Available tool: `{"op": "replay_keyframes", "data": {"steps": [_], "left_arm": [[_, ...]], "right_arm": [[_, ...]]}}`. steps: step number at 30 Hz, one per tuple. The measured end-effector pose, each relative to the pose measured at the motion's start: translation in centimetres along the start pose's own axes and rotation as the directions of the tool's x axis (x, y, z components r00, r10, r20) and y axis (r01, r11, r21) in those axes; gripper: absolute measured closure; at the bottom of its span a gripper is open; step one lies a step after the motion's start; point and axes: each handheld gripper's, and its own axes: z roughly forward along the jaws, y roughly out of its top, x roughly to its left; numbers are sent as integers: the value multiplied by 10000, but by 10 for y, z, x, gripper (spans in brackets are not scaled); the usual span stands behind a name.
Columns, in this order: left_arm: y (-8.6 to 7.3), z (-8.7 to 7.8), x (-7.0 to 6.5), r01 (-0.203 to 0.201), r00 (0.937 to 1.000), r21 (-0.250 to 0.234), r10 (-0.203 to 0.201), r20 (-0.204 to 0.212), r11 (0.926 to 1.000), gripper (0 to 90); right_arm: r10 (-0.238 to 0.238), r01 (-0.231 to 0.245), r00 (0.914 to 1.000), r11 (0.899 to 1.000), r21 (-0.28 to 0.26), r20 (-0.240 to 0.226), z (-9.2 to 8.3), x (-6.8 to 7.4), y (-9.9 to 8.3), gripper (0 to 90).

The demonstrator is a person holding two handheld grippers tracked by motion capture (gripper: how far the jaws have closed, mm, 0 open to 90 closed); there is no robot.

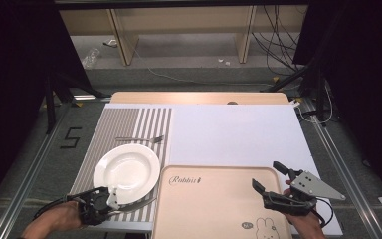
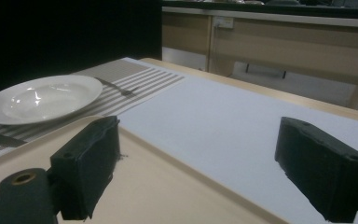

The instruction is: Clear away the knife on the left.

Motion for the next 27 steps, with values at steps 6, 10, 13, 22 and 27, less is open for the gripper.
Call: {"op": "replay_keyframes", "data": {"steps": [6, 10, 13, 22, 27], "left_arm": [[-5, -4, -3, 319, 9995, 9, -319, 19, 9995, 796], [-9, -8, -4, 590, 9982, -128, -588, 130, 9982, 795], [-10, -12, -6, 740, 9970, -308, -732, 260, 9968, 796], [0, -30, -6, 2236, 9679, -1617, -1994, 1533, 9612, 796], [16, -43, -1, 3188, 9389, -2651, -2649, 2197, 9100, 796]], "right_arm": [[-28, 28, 10000, 10000, 3, -12, 1, 0, 0, 146], [-11, 11, 10000, 10000, 12, -25, 2, 0, -1, 147], [-59, 59, 10000, 10000, 45, -25, 2, 0, -1, 147], [-29, 30, 10000, 9999, 118, -61, 4, 0, -1, 147], [-33, 34, 10000, 9999, 157, -78, 4, 1, -2, 147]]}}
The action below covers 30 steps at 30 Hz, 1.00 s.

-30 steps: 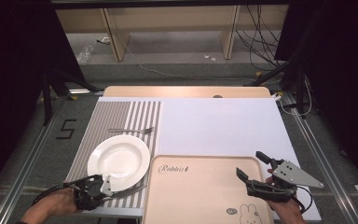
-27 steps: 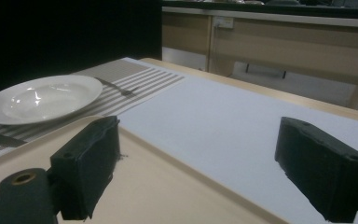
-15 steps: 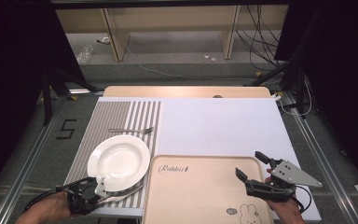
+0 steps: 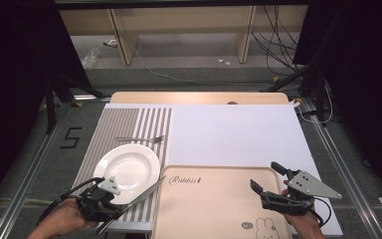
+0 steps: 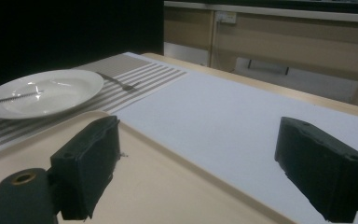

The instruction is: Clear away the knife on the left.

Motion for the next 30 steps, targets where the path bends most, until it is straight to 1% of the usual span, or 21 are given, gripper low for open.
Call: {"op": "replay_keyframes", "data": {"steps": [3, 7, 10, 11, 12, 15, 17, 19, 20, 21, 23, 24, 25, 26, 27, 29, 30], "left_arm": [[10, -2, 0, 263, 9995, -437, -255, 189, 9987, 796], [23, 0, -2, 369, 9991, -737, -354, 212, 9966, 796], [31, 2, -1, 506, 9971, -971, -447, 622, 9940, 796], [34, 3, -2, 461, 9968, -980, -393, 698, 9941, 795], [38, 5, -3, 511, 9967, -1043, -441, 680, 9932, 796], [44, 8, -4, 484, 9960, -1098, -396, 804, 9928, 796], [48, 11, -6, 474, 9954, -1041, -382, 881, 9934, 796], [53, 14, -8, 503, 9936, -1060, -390, 1060, 9931, 796], [57, 15, -10, 429, 9928, -1046, -307, 1156, 9936, 796], [59, 16, -11, 432, 9929, -1096, -305, 1151, 9930, 796], [69, 20, -14, 467, 9894, -1263, -284, 1424, 9909, 796], [69, 20, -14, 467, 9894, -1263, -284, 1424, 9909, 796], [72, 22, -15, 460, 9881, -1239, -270, 1513, 9912, 796], [76, 25, -17, 346, 9882, -1199, -160, 1523, 9922, 796], [78, 27, -19, 354, 9878, -1195, -165, 1550, 9922, 795], [82, 31, -20, 330, 9858, -1170, -130, 1677, 9926, 796], [85, 34, -22, 367, 9832, -1168, -149, 1818, 9925, 796]], "right_arm": [[18, -18, 10000, 10000, -5, 3, 0, 0, 0, 147], [13, -13, 10000, 10000, -24, -5, 0, 0, 0, 147], [28, -28, 10000, 10000, -30, -8, 0, 0, 0, 147], [25, -25, 10000, 10000, -15, -10, 0, 0, 0, 147], [23, -23, 10000, 10000, -29, -21, 0, 0, 0, 147], [33, -33, 10000, 10000, -33, -35, 0, 0, 0, 147], [21, -21, 10000, 10000, -23, -35, 0, 1, 0, 147], [32, -32, 10000, 10000, -42, -57, 0, 1, 0, 147], [-9, 9, 10000, 10000, 1, -77, 1, 1, 0, 147], [-9, 9, 10000, 10000, 1, -77, 1, 1, 0, 147], [0, 0, 10000, 10000, -1, -93, 1, 2, 0, 147], [1, -1, 10000, 10000, 7, -96, 1, 2, 0, 147], [1, -1, 10000, 10000, 7, -96, 1, 2, 0, 147], [1, -1, 10000, 10000, 20, -100, 1, 2, 0, 147], [-7, 7, 9999, 10000, 14, -104, 1, 2, 0, 147], [6, -6, 10000, 10000, 0, -88, 0, 2, 0, 147], [21, -22, 10000, 10000, -48, -97, 0, 1, 0, 147]]}}
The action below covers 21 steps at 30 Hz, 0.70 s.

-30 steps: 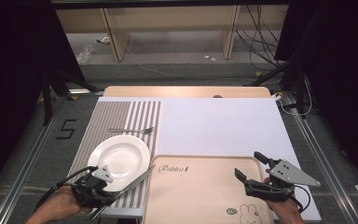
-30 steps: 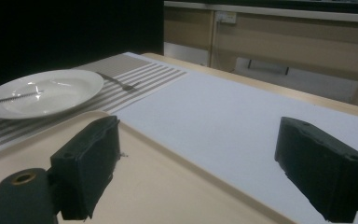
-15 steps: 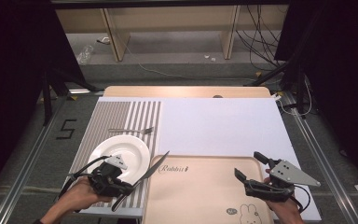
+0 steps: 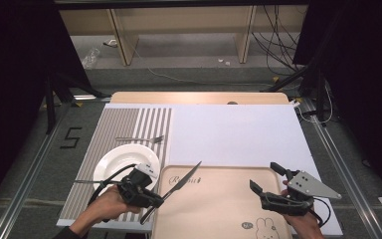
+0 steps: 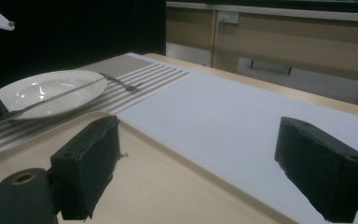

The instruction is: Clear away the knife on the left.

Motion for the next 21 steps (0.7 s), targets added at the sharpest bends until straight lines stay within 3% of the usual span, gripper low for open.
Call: {"op": "replay_keyframes", "data": {"steps": [3, 6, 10, 12, 21], "left_arm": [[5, 6, -2, -105, 9999, 81, 105, -104, 9999, 796], [8, 11, -3, 0, 9999, 14, 0, 134, 10000, 796], [11, 18, -10, -122, 9999, 140, 121, 38, 9998, 795], [12, 22, -13, -90, 9997, 88, 88, 245, 9999, 795], [13, 37, -26, -210, 9995, 304, 202, 252, 9993, 795]], "right_arm": [[31, -31, 10000, 10000, 10, 31, 0, -1, 0, 147], [-12, 12, 10000, 10000, -6, 19, 0, 0, 0, 147], [-3, 3, 10000, 10000, -4, 53, -2, -1, 0, 147], [-8, 8, 10000, 10000, -4, 62, -2, -1, 0, 147], [-40, 40, 10000, 10000, -7, 35, -2, -1, 1, 147]]}}
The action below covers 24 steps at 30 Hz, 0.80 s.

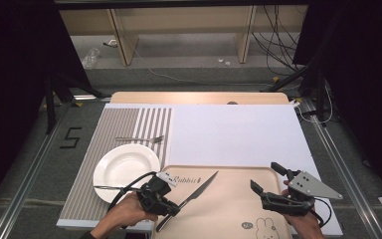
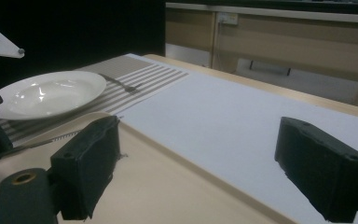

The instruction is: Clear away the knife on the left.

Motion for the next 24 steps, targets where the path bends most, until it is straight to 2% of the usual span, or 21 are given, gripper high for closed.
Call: {"op": "replay_keyframes", "data": {"steps": [6, 10, 12, 14, 21, 24], "left_arm": [[0, 7, -6, 26, 9999, -65, -25, 109, 10000, 795], [-1, 13, -7, 241, 9994, -208, -235, 269, 9995, 795], [-2, 14, -7, 201, 9995, -72, -199, 238, 9998, 795], [-4, 17, -7, 382, 9988, -121, -378, 310, 9992, 795], [-8, 25, -4, 650, 9976, 224, -656, 233, 9976, 795], [-9, 26, -5, 659, 9973, 314, -668, 297, 9973, 794]], "right_arm": [[-12, 12, 10000, 10000, 10, -11, 0, 0, 0, 147], [-20, 20, 10000, 10000, 9, -18, 0, 0, 0, 147], [-26, 26, 10000, 10000, 28, -16, 0, 0, 0, 147], [-35, 35, 10000, 10000, 16, -27, 0, 1, 0, 148], [-105, 105, 9999, 9999, 84, -49, 0, 2, 0, 148], [-90, 91, 9999, 9999, 65, -44, 0, 2, 0, 148]]}}
